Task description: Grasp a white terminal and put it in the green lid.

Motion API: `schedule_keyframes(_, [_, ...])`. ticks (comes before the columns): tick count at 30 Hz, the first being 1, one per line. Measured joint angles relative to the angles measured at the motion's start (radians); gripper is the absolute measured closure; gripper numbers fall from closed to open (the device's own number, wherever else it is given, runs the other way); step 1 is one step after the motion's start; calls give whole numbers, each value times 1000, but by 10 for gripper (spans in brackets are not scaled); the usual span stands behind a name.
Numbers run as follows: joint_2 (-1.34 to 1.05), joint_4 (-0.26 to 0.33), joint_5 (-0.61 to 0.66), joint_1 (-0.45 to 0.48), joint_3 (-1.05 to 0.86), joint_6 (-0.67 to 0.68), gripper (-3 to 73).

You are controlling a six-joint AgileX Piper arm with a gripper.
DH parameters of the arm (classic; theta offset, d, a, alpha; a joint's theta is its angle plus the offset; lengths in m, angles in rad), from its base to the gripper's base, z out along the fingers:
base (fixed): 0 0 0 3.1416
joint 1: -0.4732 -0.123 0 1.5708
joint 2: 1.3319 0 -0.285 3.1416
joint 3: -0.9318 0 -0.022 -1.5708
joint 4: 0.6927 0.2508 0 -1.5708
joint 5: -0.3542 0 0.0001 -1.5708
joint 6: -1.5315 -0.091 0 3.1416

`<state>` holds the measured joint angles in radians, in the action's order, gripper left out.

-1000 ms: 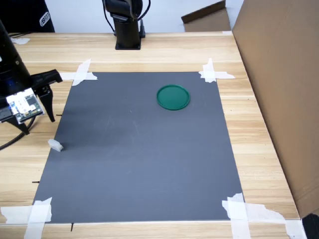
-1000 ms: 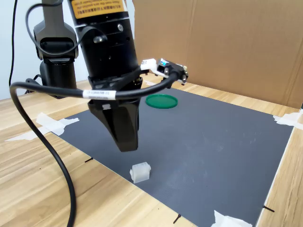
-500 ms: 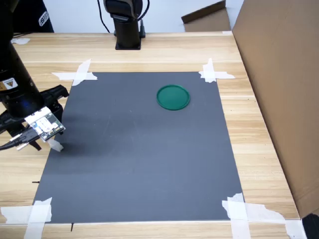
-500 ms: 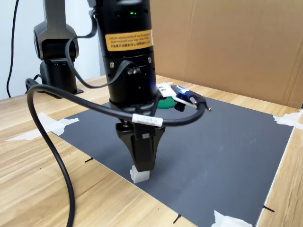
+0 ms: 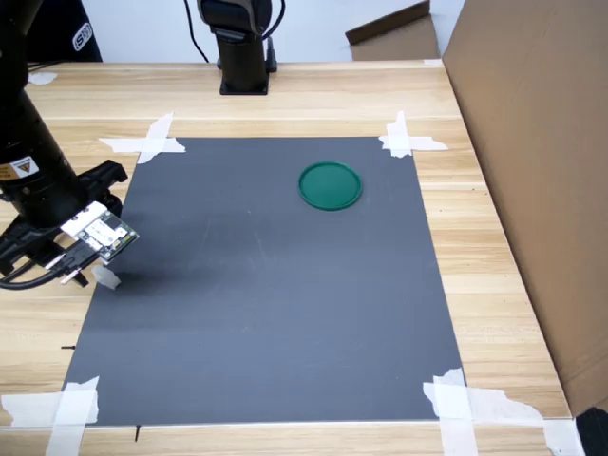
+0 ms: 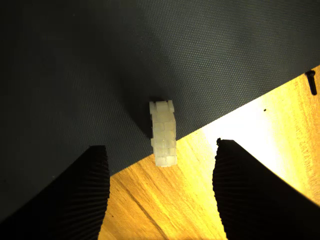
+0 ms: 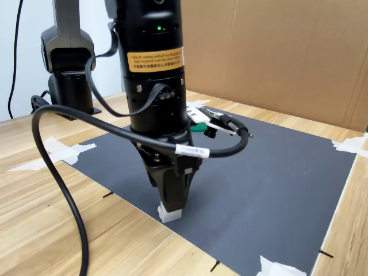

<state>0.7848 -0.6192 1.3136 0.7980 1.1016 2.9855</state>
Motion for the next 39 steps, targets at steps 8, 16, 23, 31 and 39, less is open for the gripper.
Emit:
schedule_keyframes(8, [0,-46,-17,-38,0,63,171])
schedule_keyframes(16, [0,-73,-23,-47,0,19,171])
schedule_keyframes(23, [29,-82,-47,-47,2,2,171])
schedule_keyframes(31, [59,-82,-53,-47,2,-13,171])
schedule_keyframes(39, [59,-80,-36,-47,3,-29,240])
